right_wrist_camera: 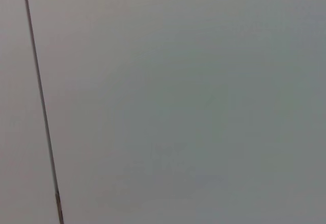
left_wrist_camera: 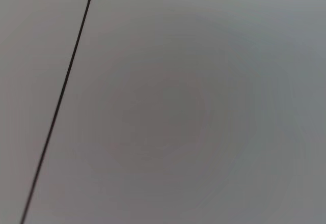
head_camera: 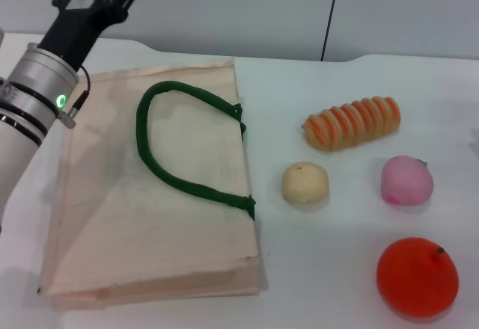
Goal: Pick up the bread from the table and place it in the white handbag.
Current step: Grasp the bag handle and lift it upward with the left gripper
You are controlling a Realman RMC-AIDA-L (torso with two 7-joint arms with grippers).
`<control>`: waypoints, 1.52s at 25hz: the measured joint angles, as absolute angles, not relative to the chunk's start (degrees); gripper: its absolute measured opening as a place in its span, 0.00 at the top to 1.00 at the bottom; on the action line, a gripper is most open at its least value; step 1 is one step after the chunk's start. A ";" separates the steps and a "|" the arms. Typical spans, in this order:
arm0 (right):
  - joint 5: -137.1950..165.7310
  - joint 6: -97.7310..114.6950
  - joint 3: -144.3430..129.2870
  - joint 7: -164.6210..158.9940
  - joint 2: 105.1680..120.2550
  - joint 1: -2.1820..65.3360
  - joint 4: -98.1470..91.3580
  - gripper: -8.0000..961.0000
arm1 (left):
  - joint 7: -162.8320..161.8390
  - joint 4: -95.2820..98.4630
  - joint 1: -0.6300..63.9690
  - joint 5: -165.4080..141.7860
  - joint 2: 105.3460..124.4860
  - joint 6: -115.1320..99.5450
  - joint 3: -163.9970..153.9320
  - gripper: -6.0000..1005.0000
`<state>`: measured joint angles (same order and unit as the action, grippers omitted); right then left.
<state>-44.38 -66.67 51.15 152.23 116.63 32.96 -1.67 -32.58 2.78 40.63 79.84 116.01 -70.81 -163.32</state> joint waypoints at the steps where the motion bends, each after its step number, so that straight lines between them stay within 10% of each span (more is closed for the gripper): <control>1: -44.38 -66.66 51.15 152.23 116.63 32.93 -1.67 0.09 | -33.72 2.31 40.77 78.49 115.88 -70.43 -163.37 0.29; 20: -44.39 -66.62 51.56 152.23 116.38 32.86 -1.83 0.09 | -96.95 -30.02 46.74 34.70 110.52 -76.32 -164.13 0.31; 38: -44.38 -66.62 51.68 151.98 116.36 33.08 -1.84 0.09 | -104.92 -34.60 57.02 4.67 111.66 -74.63 -164.09 0.33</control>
<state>-44.38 -66.62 51.68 151.98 116.36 33.08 -1.84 -104.92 -34.60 57.02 4.67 111.66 -74.63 -164.10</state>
